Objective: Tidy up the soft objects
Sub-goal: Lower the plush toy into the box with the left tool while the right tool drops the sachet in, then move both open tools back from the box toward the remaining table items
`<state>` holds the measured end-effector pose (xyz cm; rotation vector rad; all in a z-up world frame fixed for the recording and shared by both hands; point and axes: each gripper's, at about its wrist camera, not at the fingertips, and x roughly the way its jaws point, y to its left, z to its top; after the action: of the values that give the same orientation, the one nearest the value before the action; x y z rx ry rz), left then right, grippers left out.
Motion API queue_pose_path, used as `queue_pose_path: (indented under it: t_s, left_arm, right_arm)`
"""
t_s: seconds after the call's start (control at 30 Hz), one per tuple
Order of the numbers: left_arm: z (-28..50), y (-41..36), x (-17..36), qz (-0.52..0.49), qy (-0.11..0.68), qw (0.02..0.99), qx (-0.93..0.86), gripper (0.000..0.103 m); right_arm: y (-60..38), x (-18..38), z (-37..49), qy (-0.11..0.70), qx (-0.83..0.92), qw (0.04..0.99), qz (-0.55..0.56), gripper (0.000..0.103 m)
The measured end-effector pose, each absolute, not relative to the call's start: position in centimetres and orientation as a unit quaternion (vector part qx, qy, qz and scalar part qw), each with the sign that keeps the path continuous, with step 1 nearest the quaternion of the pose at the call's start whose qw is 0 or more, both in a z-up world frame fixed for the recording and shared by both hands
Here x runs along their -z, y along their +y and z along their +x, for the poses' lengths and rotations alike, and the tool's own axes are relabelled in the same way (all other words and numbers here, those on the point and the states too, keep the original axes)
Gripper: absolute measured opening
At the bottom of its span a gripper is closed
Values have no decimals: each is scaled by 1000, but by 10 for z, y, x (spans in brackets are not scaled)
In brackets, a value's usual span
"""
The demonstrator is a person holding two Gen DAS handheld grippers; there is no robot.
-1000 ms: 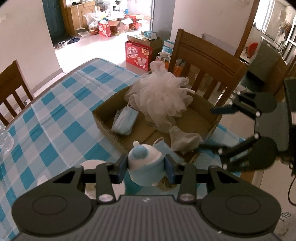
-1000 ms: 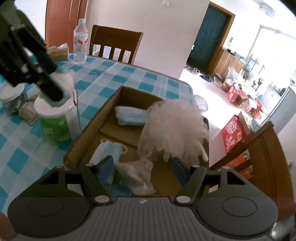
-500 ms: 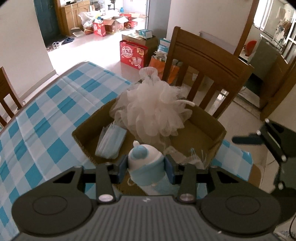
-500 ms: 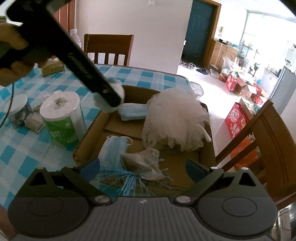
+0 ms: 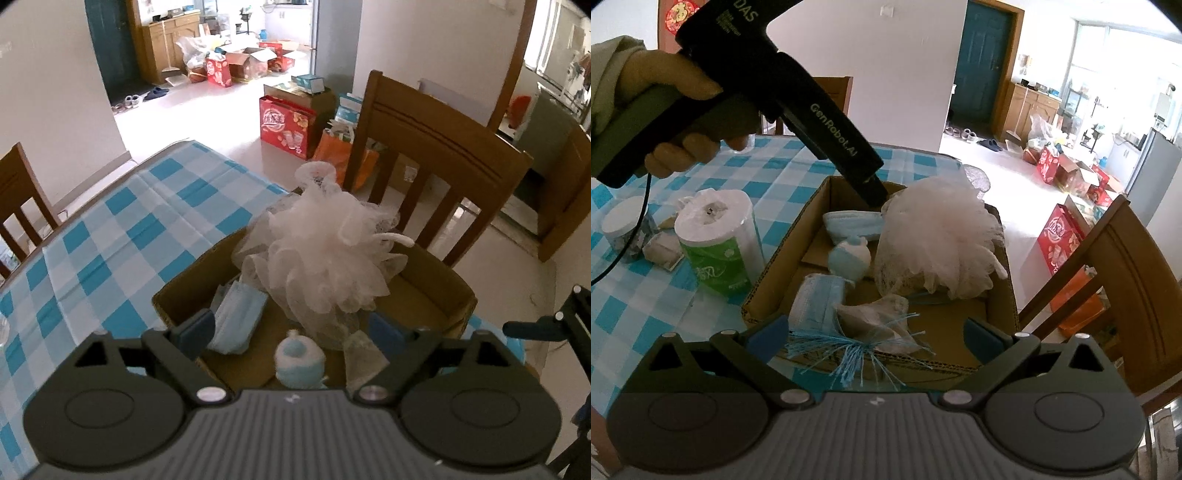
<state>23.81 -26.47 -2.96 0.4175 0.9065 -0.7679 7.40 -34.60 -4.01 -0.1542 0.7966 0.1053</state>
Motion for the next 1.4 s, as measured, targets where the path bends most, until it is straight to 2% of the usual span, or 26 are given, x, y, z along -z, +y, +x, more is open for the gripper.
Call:
queue_pose_path:
  t_s: [0.17,0.97,1.4]
  left_arm:
    - [229,-252,27,193,415,819,346,99]
    - [164,-151,21,179,381,869,259,100]
    - [128,-65,46,160,391,884,200,100]
  right_arm:
    - [-344,41,74,388,-49,917,-74,103]
    - [-279,40,89,399,-69,911,-73,103]
    - [-223,45,94,412,-97,903,-79,103]
